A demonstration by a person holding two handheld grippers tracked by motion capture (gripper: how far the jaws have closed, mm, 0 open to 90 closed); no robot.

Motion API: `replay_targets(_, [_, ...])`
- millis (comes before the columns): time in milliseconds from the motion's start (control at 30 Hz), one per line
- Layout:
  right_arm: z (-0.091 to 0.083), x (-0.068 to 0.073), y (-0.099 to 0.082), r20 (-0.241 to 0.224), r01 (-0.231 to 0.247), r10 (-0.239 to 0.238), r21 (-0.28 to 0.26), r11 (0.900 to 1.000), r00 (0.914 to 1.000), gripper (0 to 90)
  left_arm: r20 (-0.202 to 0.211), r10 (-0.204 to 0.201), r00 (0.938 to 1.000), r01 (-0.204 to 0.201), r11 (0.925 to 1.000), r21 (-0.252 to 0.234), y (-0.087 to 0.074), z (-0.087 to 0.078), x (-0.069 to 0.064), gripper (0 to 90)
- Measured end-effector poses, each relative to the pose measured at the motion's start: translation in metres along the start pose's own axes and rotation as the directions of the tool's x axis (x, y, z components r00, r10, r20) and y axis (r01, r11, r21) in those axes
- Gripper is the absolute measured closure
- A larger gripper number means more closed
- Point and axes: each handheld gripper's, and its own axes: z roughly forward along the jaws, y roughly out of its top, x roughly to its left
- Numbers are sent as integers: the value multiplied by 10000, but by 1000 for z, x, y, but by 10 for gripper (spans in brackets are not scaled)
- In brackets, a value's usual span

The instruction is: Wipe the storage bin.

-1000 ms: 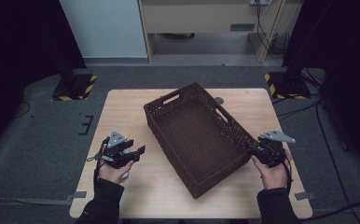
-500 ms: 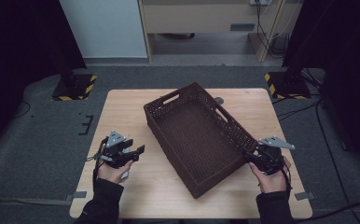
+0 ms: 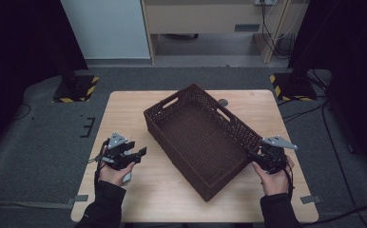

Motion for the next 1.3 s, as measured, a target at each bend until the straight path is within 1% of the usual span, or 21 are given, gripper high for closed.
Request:
replay_targets(67, [1,2,0,147,75,-75,-23,10000,9999,378,-15,-36,10000,36,10000,-19,0,0,1,405])
replay_targets(100, [2,2,1,204,87,-87,-1,10000,9998,399,-33,-49,10000,49,10000,-26,0,-1,2,405])
replay_targets(133, [3,1,1,273,90,-89,-35,10000,9996,402,-38,-77,10000,76,10000,-40,1,0,2,405])
replay_targets(233, [9,-5,3,288,92,-87,-157,9998,9995,412,-55,-98,9999,98,10000,-17,1,1,4,404])
replay_targets(300, [13,-8,5,345,203,-197,-196,9996,9992,417,-70,-99,9999,99,10000,2,2,2,6,405])
replay_targets(367, [14,-9,6,280,200,-194,-221,9996,9994,402,-110,-112,9999,112,9999,-23,3,2,8,404])
replay_targets(433, [10,-8,7,66,111,-109,-294,9995,9999,366,-171,-158,9997,157,9999,-67,4,2,10,402])
replay_targets(500, [7,-5,7,-164,93,-97,-237,9997,9998,342,-218,-219,9995,217,9997,-70,4,2,12,401])
replay_targets(567, [8,0,5,-269,81,-85,-143,9999,9996,322,-272,-201,9994,198,9998,-89,6,2,15,398])
replay_targets(600, [9,2,4,-212,181,-183,-79,9998,9996,308,-295,-236,9993,232,9996,-138,7,1,15,395])
replay_targets(667, [11,3,4,19,384,-384,-74,9992,9993,318,-379,-229,9990,219,9994,-268,10,0,18,394])
replay_targets(733, [13,2,4,186,441,-440,-23,9990,9989,337,-466,-238,9986,225,9993,-290,13,1,21,394])
replay_targets(767, [15,0,4,206,401,-400,-48,9992,9990,330,-498,-256,9984,240,9992,-310,15,1,23,394])
replay_targets(800, [17,-2,4,185,230,-229,-56,9997,9996,331,-498,-299,9983,282,9990,-353,17,2,24,394])
replay_targets(867, [15,-4,5,18,101,-101,-20,9999,9999,338,-509,-283,9983,267,9991,-321,20,4,26,394])
replay_targets(967, [8,-1,6,-100,130,-132,-145,9998,9999,338,-508,-157,9986,147,9997,-195,22,7,27,396])
replay_targets(1067, [6,4,5,-329,179,-179,-2,9998,9993,338,-593,-31,9982,23,9999,-124,24,9,28,396])
replay_targets(1133, [9,7,4,-151,325,-323,176,9993,9994,330,-626,-16,9980,7,9999,-145,25,9,30,393])
replay_targets(1167, [10,7,3,-69,446,-445,158,9989,9990,337,-631,-22,9980,10,9998,-192,26,9,30,390])
replay_targets(1233, [11,6,4,-56,439,-438,193,9988,9990,344,-658,-80,9978,61,9996,-291,29,7,32,383])
replay_targets(1300, [12,4,5,-90,383,-381,290,9988,9992,351,-691,22,9976,-48,9993,-378,32,7,33,382])
